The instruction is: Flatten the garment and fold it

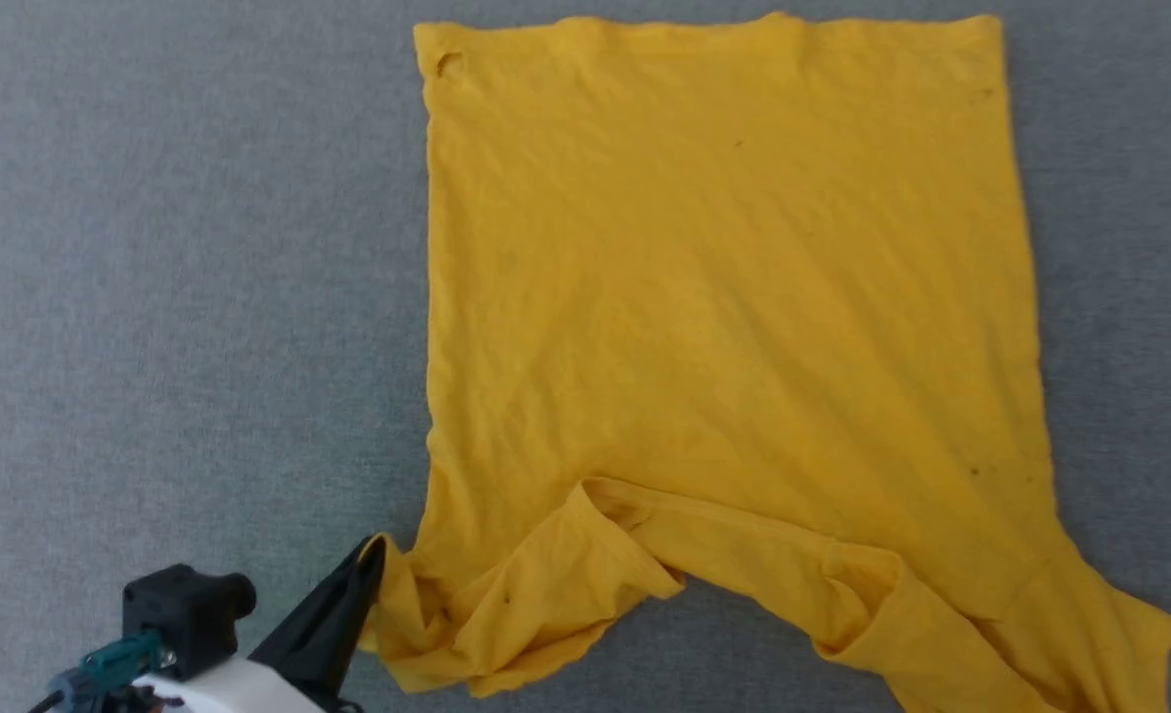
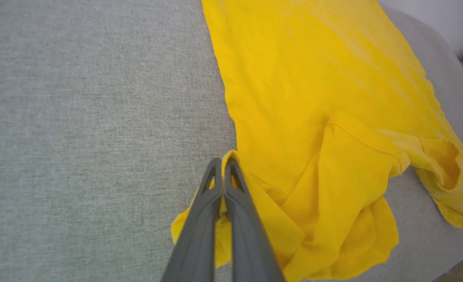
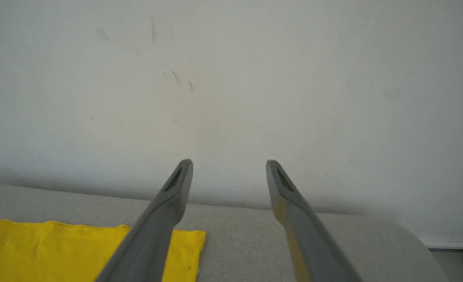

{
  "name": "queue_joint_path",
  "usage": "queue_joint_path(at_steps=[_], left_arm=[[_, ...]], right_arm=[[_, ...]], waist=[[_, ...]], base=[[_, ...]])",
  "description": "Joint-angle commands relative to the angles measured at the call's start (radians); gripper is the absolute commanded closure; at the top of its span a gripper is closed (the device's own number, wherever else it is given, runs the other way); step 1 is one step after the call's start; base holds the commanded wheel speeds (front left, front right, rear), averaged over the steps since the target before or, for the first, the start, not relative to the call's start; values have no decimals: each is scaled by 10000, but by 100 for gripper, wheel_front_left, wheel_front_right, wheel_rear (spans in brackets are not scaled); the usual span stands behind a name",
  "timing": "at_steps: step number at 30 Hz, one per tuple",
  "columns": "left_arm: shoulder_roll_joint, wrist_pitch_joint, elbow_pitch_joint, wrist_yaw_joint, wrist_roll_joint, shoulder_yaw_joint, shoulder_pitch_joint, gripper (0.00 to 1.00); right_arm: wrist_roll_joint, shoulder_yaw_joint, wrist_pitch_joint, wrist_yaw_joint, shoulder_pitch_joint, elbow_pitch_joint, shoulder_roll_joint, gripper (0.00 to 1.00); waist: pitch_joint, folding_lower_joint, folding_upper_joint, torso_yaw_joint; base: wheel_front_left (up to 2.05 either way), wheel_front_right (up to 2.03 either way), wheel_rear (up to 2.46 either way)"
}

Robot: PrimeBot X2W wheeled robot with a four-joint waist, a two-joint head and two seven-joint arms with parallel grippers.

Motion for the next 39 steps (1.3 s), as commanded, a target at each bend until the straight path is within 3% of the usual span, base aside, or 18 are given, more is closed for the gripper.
queue_joint_path(at_steps=[1,8,19,20,21,29,39], left_arm=[[-83,-70,-24,-92,120,-49,-223,100],[-462,-97,124,-532,377,-459,-1044,100],[-753,-204,454,-785,441,-655,-1509,100],[-758,-207,476,-802,433,-656,-1533,100],[-758,-210,505,-817,428,-653,-1555,100],[-703,-269,774,-875,433,-632,-1596,100],[-391,-412,853,-621,216,-322,-969,100]], right_arm=[[-228,-115,102,-9,-167,284,63,0],[-1537,-777,944,-9,-782,1983,398,0],[-2177,-1508,1623,-9,-236,2723,604,0],[-2187,-1524,1629,-9,-221,2723,625,67],[-2208,-1539,1602,-9,-215,2713,646,97],[-1720,-967,983,-9,-9,2385,627,100],[-498,-1094,808,-9,1732,1091,504,100]], waist=[[939,-4,0,732],[1734,-4,0,1541],[2289,-4,0,2042],[2302,-4,0,2043],[2303,-4,0,2031],[1708,-4,0,1561],[-136,-4,0,278]], base=[[0,0,0],[0,0,0],[0,0,0],[0,0,0],[0,0,0],[0,0,0],[0,0,0]])
